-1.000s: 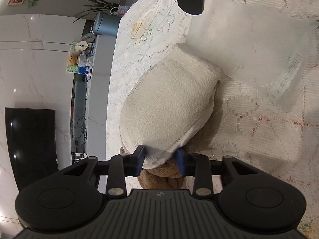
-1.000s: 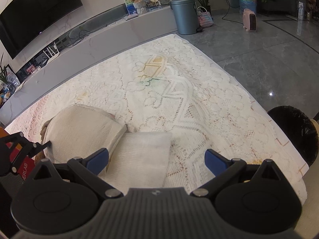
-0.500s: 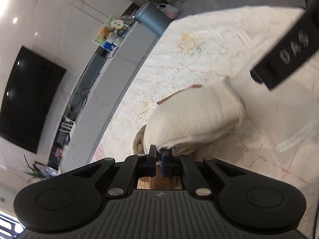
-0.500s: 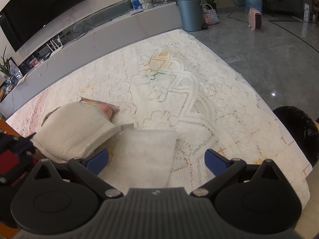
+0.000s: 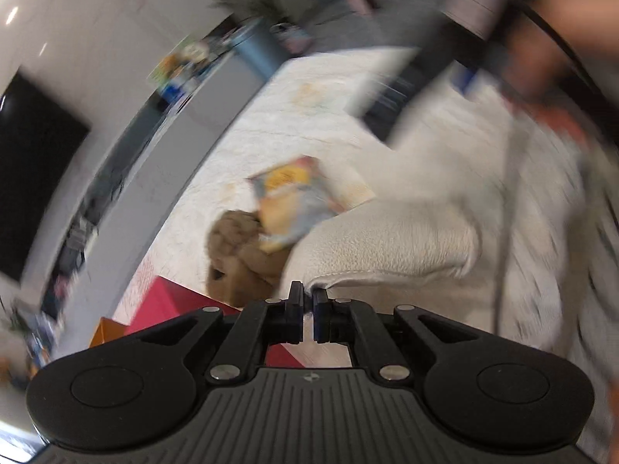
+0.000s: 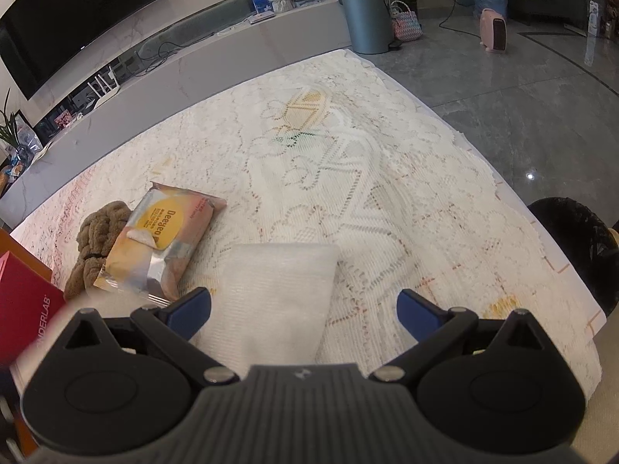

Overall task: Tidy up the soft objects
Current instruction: 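Grasp the white mesh cloth with the right tool while left holds the pillow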

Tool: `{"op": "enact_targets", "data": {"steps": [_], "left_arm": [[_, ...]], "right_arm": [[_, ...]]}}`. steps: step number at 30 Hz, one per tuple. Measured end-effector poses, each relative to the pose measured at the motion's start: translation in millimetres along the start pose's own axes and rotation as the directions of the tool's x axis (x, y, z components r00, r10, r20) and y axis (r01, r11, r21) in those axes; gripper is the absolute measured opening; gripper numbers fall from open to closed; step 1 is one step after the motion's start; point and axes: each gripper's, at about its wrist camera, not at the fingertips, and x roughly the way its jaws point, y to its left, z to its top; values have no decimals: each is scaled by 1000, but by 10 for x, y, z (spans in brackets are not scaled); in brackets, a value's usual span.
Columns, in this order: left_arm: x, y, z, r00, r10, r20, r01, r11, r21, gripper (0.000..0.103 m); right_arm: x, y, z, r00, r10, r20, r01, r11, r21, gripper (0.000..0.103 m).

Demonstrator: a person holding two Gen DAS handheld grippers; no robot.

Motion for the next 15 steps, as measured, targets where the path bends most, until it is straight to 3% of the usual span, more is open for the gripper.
{"op": "enact_targets", "data": {"steps": [2, 4, 6, 9, 12, 15], "left_arm": [[34, -214, -115, 1000, -5, 3, 5, 998, 63, 5], [119, -358, -185, 1000, 1, -2, -1, 994, 106, 15], [203, -488, -249, 998, 49, 30, -53, 984, 168, 18], [277, -647, -327, 982, 126, 138, -158, 954, 256, 32], [320, -653, -314, 973, 123, 194, -171, 952, 255, 44], [403, -638, -248, 972, 125, 198, -173, 953, 250, 46]], "right_arm": [[-5, -2, -8, 1000, 3, -3, -3, 1000, 1, 100], [-2, -2, -11, 1000, 1, -3, -1, 1000, -1, 100], [-4, -6, -22, 1000, -2, -6, 2, 1000, -2, 100], [7, -23, -31, 1000, -5, -13, 5, 1000, 0, 100], [25, -41, -32, 1000, -15, -20, 15, 1000, 2, 100], [34, -34, -33, 1000, -17, -22, 17, 1000, -3, 100]]}}
